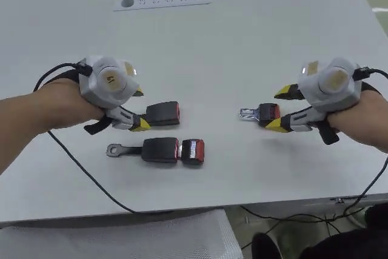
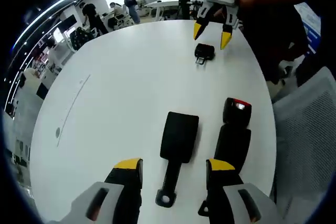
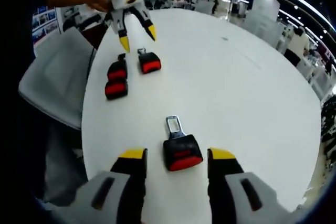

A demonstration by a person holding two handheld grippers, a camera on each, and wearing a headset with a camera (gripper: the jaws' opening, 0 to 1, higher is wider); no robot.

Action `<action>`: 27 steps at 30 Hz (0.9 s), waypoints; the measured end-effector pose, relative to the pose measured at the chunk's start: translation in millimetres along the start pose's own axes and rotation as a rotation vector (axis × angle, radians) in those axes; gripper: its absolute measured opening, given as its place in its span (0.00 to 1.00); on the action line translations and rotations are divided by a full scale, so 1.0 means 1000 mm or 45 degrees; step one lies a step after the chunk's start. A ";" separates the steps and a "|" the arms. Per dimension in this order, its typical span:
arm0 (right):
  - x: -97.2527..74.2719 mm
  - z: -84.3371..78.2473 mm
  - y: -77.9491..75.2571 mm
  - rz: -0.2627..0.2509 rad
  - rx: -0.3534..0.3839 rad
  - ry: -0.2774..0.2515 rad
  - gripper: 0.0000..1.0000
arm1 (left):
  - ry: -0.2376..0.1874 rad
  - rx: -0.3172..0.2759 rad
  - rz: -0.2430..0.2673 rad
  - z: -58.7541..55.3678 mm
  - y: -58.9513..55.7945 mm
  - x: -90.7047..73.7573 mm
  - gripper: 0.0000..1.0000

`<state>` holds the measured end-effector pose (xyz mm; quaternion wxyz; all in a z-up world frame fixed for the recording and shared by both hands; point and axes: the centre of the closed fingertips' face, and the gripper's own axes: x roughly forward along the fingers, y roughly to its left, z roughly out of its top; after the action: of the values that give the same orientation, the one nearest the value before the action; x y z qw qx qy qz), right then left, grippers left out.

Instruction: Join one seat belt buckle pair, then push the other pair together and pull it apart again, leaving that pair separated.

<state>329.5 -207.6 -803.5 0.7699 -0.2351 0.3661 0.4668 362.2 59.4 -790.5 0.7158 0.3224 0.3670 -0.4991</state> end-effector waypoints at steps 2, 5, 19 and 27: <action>-0.008 0.001 0.007 -0.011 0.020 -0.014 0.48 | -0.022 -0.026 0.042 -0.008 -0.002 -0.015 0.50; -0.020 0.006 0.014 -0.053 0.051 -0.053 0.51 | -0.078 -0.087 0.111 -0.016 -0.006 -0.035 0.53; -0.081 0.022 0.050 -0.195 0.234 -0.206 0.61 | -0.389 -0.317 0.401 -0.028 -0.029 -0.124 0.64; -0.101 0.014 0.065 -0.252 0.297 -0.294 0.70 | -0.486 -0.393 0.438 -0.048 -0.046 -0.149 0.79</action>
<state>246.3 -223.2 -717.5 0.8711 -0.1239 0.3020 0.3669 273.8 156.8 -694.0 0.8864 0.1676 0.2373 -0.3603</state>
